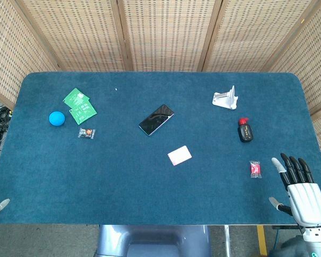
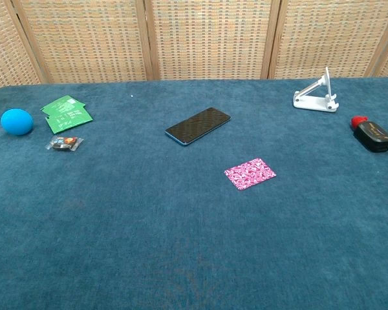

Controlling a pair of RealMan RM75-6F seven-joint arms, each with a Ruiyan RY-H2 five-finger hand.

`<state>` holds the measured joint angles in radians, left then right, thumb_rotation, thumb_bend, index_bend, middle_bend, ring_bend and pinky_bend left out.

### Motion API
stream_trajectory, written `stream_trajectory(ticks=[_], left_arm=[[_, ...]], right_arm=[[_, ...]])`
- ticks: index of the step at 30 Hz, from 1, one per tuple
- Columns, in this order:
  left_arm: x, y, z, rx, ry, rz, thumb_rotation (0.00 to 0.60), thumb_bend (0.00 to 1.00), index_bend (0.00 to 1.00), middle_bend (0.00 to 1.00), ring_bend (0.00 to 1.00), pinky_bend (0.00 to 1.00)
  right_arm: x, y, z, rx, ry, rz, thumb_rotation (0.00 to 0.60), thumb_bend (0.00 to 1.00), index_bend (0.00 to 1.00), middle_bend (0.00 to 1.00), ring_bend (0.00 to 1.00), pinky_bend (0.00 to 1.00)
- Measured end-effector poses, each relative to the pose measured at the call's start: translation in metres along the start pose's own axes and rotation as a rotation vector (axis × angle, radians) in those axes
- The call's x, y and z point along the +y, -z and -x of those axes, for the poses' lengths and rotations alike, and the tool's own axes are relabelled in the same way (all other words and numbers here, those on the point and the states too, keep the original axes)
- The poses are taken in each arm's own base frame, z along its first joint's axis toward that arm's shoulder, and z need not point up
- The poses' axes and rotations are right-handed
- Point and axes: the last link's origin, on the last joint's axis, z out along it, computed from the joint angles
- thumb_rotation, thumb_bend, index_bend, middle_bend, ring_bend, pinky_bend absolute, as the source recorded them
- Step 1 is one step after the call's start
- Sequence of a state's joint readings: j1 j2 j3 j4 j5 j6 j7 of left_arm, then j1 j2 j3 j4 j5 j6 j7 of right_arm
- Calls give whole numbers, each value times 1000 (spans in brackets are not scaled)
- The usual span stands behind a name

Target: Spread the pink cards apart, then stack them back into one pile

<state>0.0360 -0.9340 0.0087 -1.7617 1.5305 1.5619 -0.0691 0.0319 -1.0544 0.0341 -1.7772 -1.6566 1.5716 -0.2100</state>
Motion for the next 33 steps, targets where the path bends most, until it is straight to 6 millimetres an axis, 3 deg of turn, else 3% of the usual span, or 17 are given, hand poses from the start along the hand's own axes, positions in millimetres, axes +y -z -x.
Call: stream_trajectory(ticks=[7,8,10,11,13,15,21,28,33], left_arm=[[0,-1,0,1,-4,-1,600,0,0,0,0,0],[0,-2,0,1,-4,-3,600,0,0,0,0,0],[-1,-3,1,-2,-4,-8,600,0,0,0,0,0],[-1,-4,1,-5,-4,-12,600,0,0,0,0,0],[-1,-7,2,-12,-5,-22,600,0,0,0,0,0],[-2,-10,3,-16,-8,-29,600,0,0,0,0,0],[-2,-17,7,-30,-17,-50,600,0,0,0,0,0],[-5,-28,14,-63,-28,-79,600,0,0,0,0,0],[-6,-34,18,-80,-36,-92,600,0,0,0,0,0]], right_arm=[[-6,-3,9,-44,8,-34,600,15,87,0,0,0],[-8,-5,10,-52,9,-43,600,88,90,7,0,0],[-13,-11,15,-73,14,-70,600,347,100,31,0,0],[-15,-15,17,-84,18,-82,600,543,116,55,0,0],[-23,-26,24,-117,27,-117,600,805,153,90,1,0],[-31,-38,30,-151,34,-155,600,963,184,119,9,0],[-66,-82,55,-297,15,-285,600,1000,217,149,41,64],[-121,-142,93,-456,-48,-381,600,1000,221,156,69,102],[-145,-164,110,-488,-86,-385,600,1000,218,187,120,137]])
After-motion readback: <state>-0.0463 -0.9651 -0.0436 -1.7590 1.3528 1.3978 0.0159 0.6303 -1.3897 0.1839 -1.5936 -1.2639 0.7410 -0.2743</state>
